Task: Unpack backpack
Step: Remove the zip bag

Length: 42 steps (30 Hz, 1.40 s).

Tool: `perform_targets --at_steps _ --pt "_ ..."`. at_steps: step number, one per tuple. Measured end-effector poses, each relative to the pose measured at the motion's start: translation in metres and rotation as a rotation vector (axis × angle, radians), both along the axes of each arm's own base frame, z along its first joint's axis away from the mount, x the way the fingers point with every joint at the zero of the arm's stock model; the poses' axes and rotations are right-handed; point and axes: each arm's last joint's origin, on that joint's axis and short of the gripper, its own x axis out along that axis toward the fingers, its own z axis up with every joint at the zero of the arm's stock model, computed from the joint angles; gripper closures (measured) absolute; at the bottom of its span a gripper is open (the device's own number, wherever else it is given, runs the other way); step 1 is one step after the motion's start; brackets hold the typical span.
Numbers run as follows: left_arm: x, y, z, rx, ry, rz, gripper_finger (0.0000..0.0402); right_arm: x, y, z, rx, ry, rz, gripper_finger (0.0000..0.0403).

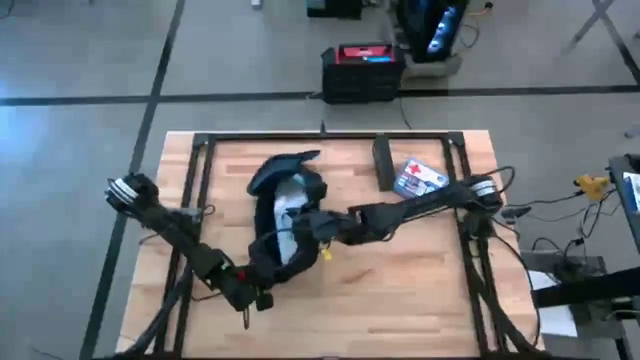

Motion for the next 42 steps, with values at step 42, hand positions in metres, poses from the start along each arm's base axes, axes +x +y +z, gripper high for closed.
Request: perform_targets --at_steps 42 --pt "-0.006 0.028 -0.024 0.087 0.010 0.347 0.0322 -0.064 0.041 0.099 -0.020 0.242 0.045 0.0403"
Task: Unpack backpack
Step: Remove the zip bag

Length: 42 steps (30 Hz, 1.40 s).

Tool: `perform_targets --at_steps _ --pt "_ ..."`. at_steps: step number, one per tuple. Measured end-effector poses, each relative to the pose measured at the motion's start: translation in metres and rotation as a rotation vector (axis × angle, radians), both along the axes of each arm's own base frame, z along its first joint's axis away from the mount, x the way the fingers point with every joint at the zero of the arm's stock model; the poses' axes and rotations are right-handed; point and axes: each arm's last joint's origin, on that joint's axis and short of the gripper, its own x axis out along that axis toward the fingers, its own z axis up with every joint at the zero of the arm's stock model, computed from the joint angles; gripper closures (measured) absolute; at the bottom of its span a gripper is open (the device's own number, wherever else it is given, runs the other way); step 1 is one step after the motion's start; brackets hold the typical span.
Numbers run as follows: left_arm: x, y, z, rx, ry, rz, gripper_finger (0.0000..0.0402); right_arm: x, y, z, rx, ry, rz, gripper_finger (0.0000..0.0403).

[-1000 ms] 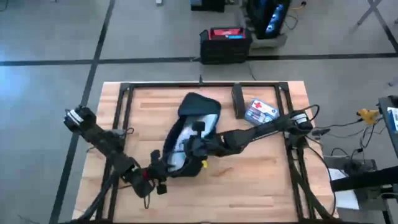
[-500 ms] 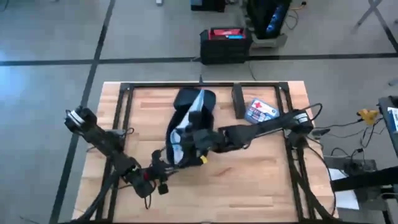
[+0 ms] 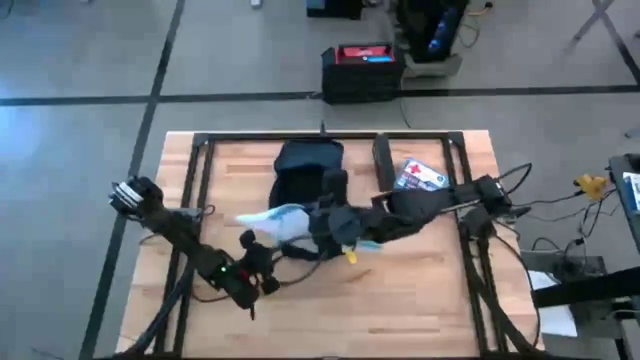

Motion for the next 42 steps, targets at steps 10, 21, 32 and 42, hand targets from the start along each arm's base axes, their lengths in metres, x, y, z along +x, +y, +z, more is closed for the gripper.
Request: perform_targets --at_steps 10,21,32,42 --pt "-0.023 0.009 -0.005 -0.072 -0.030 0.201 0.0322 -0.031 0.038 -0.003 -0.101 0.008 -0.101 0.0403" --pt "0.016 -0.026 0.025 0.083 -0.110 -0.111 0.0322 -0.003 0.017 0.029 -0.267 -0.198 -0.126 0.0403" --pt "0.017 -0.027 0.018 0.144 -0.079 -0.160 0.0322 -0.067 0.015 0.058 -0.135 -0.084 -0.206 0.0403" --pt "0.017 -0.027 0.018 0.119 -0.095 -0.146 0.0322 -0.122 0.042 0.054 0.333 0.090 -0.044 0.0403"
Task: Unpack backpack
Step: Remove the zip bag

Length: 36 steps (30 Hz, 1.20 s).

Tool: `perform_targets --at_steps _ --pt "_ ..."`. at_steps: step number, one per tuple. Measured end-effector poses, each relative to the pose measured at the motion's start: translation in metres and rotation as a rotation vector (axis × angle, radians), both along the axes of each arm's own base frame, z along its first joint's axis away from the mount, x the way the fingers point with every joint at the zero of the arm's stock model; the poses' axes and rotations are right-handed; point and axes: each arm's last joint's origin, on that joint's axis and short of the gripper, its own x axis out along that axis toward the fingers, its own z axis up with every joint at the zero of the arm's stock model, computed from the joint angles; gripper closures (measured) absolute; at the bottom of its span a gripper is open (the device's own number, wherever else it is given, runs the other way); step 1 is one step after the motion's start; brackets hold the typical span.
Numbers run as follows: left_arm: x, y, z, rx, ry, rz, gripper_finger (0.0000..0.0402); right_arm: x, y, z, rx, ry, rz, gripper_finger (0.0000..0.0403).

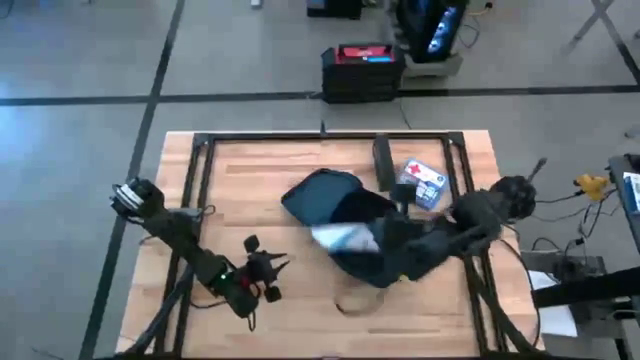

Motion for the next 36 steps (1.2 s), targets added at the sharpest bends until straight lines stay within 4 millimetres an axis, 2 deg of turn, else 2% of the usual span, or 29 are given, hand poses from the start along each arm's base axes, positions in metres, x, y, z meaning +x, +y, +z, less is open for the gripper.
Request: perform_targets --at_steps 5,9,15,19,24,27,31,36 --pt "0.000 0.000 -0.001 -0.004 0.005 -0.004 0.0322 -0.022 0.007 0.007 0.273 0.070 0.067 0.0403" --pt "-0.001 0.000 -0.001 -0.002 0.008 -0.005 0.0322 -0.019 0.018 -0.008 0.319 0.177 0.098 0.0403" --pt "-0.001 0.001 -0.001 0.003 0.012 -0.005 0.0322 0.009 0.016 -0.058 0.235 0.372 0.041 0.0403" --pt "-0.001 0.002 -0.002 0.012 0.021 -0.005 0.0322 0.042 -0.004 -0.093 0.165 0.406 0.024 0.0403" --pt "-0.002 0.002 -0.001 0.018 0.024 -0.010 0.0322 0.086 -0.035 -0.127 0.098 0.302 0.063 0.0403" --pt "-0.002 0.002 0.002 -0.001 0.026 -0.021 0.0322 0.105 -0.054 -0.138 0.055 0.216 0.102 0.0403" --pt "-0.003 0.002 0.008 -0.016 0.009 -0.023 0.0322 0.120 -0.073 -0.144 0.036 0.141 0.106 0.0403" --pt "-0.003 0.003 0.013 0.006 -0.015 -0.012 0.0322 0.120 -0.073 -0.147 0.070 0.147 0.117 0.0403"
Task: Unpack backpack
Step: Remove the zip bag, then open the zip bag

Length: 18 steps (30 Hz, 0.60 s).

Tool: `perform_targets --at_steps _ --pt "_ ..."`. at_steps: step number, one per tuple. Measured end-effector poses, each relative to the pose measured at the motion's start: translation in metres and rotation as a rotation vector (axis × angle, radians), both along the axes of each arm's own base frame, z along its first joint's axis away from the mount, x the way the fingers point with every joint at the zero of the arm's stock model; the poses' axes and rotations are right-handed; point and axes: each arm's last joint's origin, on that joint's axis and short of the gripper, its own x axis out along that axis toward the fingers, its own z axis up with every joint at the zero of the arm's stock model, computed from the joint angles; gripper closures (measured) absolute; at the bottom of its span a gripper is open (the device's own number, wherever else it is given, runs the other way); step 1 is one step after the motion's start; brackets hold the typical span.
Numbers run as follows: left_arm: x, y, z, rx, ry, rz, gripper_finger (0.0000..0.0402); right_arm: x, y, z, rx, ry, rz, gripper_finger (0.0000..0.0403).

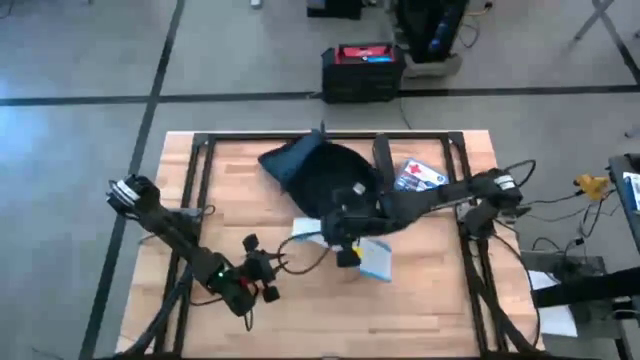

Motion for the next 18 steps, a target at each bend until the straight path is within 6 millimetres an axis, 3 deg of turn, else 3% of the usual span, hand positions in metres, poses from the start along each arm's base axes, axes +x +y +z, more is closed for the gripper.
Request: perform_targets --at_steps 10,18 --pt "0.007 -0.008 0.006 0.143 -0.017 -0.070 0.0282 -0.013 0.039 -0.019 0.101 0.068 0.050 0.0403" --pt "0.028 -0.032 0.014 0.277 -0.100 -0.423 0.0244 -0.016 0.046 -0.020 0.105 0.062 0.020 0.0403"
